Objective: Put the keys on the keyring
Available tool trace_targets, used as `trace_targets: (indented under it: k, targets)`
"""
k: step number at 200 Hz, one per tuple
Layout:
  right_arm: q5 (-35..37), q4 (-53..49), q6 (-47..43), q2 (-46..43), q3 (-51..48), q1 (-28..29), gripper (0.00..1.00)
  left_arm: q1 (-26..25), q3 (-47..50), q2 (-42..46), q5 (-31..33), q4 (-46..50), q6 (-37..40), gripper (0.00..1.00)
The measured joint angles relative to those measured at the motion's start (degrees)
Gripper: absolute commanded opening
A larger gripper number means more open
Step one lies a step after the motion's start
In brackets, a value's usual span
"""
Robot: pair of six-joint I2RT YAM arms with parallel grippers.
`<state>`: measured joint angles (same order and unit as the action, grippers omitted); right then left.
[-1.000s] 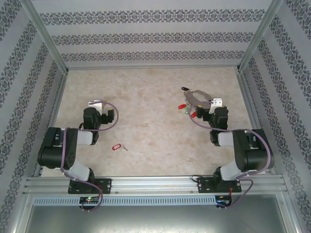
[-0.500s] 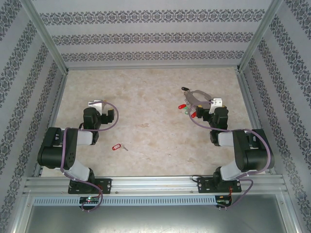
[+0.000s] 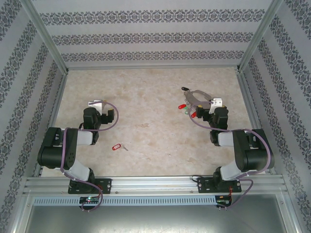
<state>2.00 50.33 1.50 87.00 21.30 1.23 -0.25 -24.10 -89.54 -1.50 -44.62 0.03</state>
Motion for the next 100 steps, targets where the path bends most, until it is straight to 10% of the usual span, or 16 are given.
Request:
trace_targets:
  k: [100]
  targets:
    - [-0.2, -0.4, 0.0, -0.1, 0.2, 0.0, 0.98, 0.0, -0.1, 0.2, -0.5, 0.5, 0.0, 1.0]
